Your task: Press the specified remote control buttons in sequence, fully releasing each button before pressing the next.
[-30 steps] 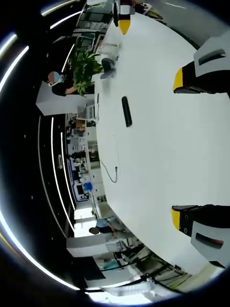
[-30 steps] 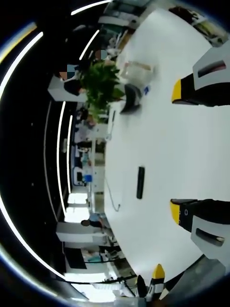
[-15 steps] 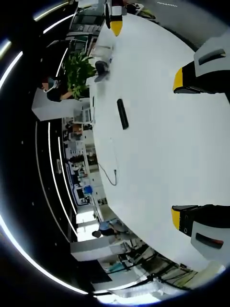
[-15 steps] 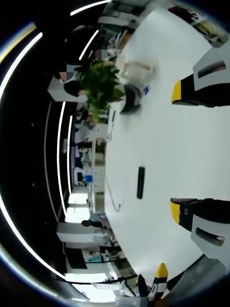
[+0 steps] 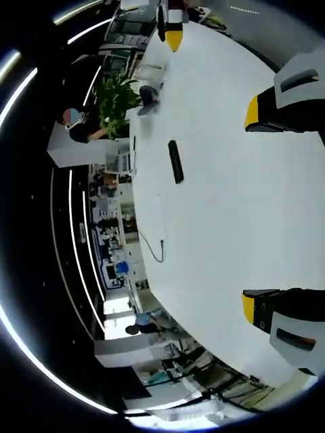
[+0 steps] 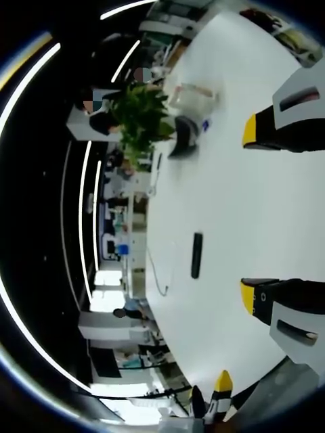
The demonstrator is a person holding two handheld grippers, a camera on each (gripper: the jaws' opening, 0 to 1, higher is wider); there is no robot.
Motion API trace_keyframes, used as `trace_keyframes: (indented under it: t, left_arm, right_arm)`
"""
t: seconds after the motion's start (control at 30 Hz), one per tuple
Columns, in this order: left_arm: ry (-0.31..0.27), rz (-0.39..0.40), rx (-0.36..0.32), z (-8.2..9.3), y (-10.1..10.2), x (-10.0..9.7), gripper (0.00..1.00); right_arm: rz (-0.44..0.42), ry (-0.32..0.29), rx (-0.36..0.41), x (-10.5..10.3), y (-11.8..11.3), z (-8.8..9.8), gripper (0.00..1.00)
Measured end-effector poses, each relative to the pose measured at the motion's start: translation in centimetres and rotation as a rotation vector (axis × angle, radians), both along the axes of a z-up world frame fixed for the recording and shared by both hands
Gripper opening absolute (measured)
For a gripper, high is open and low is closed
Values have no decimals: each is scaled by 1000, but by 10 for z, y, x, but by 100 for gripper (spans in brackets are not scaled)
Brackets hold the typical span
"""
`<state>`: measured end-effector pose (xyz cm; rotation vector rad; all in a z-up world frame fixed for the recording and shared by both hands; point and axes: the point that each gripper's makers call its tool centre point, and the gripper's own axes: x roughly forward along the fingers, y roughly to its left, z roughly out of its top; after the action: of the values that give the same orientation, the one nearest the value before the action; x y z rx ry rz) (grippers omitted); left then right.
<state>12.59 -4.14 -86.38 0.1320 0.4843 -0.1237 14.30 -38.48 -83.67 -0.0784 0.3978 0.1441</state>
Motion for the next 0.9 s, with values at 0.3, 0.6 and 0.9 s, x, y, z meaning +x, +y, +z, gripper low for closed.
trace_keyframes:
  t: [0.3,0.6,0.9]
  left_arm:
    - [-2,-47,26,8,-5,13,91]
    - [-5,-105,52,12,-15,33,91]
    - [10,-195,82,16,-27,57,91]
  right_arm:
    - [8,7,1,0,2,-1,74]
    - [2,14,-5,1,0,-3,73]
    - [-4,21,-7,0,-2,-4,72]
